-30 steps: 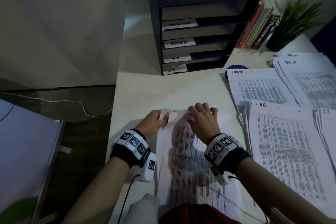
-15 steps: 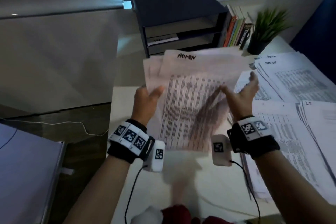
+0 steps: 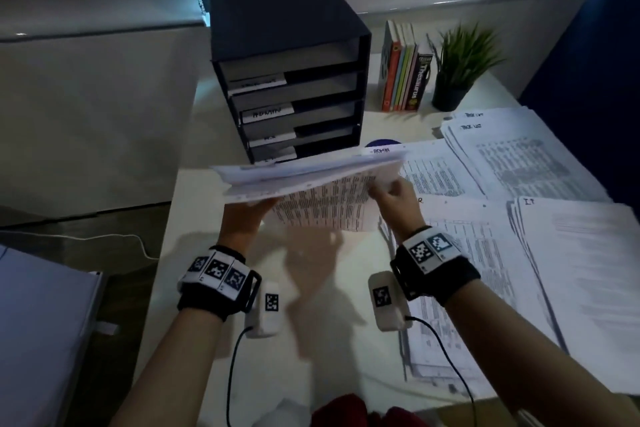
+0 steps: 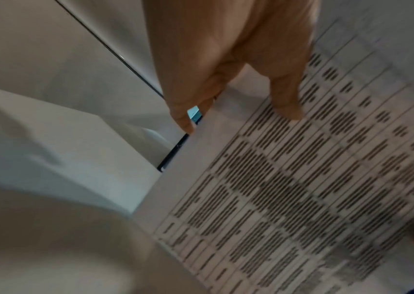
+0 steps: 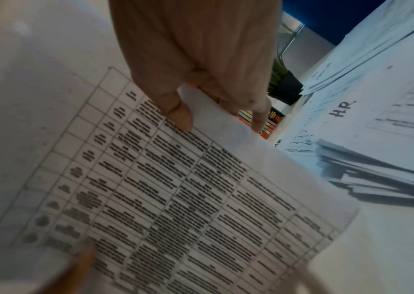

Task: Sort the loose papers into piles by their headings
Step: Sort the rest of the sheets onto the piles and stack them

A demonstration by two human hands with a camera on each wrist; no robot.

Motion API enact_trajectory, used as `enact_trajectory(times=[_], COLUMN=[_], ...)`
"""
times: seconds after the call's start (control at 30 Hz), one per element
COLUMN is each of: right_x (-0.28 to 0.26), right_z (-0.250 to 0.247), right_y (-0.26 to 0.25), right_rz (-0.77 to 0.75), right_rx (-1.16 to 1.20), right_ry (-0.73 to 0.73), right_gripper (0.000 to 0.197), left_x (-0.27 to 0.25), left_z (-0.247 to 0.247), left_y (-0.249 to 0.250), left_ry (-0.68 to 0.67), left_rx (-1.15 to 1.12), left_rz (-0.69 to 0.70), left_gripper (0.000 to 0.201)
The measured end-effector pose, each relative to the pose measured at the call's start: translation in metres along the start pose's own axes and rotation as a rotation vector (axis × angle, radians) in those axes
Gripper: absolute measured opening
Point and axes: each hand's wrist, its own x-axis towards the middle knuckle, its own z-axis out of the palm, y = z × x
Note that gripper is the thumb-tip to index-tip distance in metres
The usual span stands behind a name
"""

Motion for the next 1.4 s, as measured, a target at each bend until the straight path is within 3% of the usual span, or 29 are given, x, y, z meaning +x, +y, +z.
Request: enact_trajectory(times=[0.1,0.2,0.27,0.4,0.47,0.57,0.7,0.87,0.97,1.03,1.1,1.17,1.23,1.33,1.4], right_x=[0.012,0.034,0.051,0.068,0.071,0.077,0.084,0.088,0.084,0.075,0.064,0.051,0.033,0.003,-0.013], right_z=[-0.02,-0.056,-0.082,-0.121,-0.131,-0.137,-0.136,-0.138,-0.142,-0.149,-0.156,-0.161,-0.162,-0.161,-0.167], right_y=[-0.012,-0.008,0.008,0.045,0.06,0.075,0.081,0.086,0.075,0.064,0.058,0.055,0.048,0.039,0.039], right_rz=[-0.057,-0.092,-0.07,0.03,0.054,0.033,0.022,-0.066,-0.109,-0.208,-0.412,-0.679,-0.819,-0.857,-0.838], right_rx=[0.149,0.137,-0.174,-1.102,-1.301,-1.418,-1.434,-1.394,-1.242,-1.158,-1.087,-0.993,-0.945,-0.937,-0.971], right_ry=[-0.042,-0.105,-0.15,-0.474,-0.615,-0.69,-0.688,-0.721,-0.778,-0.822,-0.806,-0.72,-0.666,-0.673,-0.683], right_gripper=[0.018,0.016,0.019,0.084,0.101,0.105,0.098,0.073,0.039,0.016,0.005,0.02,0.034,0.046,0.041], left_x=[0.002,0.009,0.016,0.028,0.033,0.035,0.032,0.041,0.048,0.052,0.056,0.061,0.065,0.062,0.054], left_z=[0.011,0.026,0.041,0.078,0.1,0.131,0.16,0.176,0.18,0.181,0.183,0.189,0.197,0.209,0.216], left_y=[-0.006,0.014,0.038,0.082,0.09,0.095,0.093,0.088,0.089,0.089,0.089,0.084,0.073,0.04,0.014], left_ry=[0.057,0.122,0.19,0.32,0.307,0.263,0.186,0.166,0.164,0.182,0.221,0.234,0.195,0.089,0.013], left_rx=[0.09,0.167,0.203,0.222,0.21,0.231,0.146,0.133,0.127,0.098,0.094,0.08,0.08,0.186,0.262], left_rz=[-0.077,0.017,0.124,0.244,0.248,0.19,0.263,0.247,0.239,0.205,0.173,0.152,0.097,-0.056,-0.168], left_gripper=[0.037,0.036,0.04,0.049,0.05,0.047,0.036,0.029,0.028,0.021,0.017,0.019,0.027,0.032,0.036])
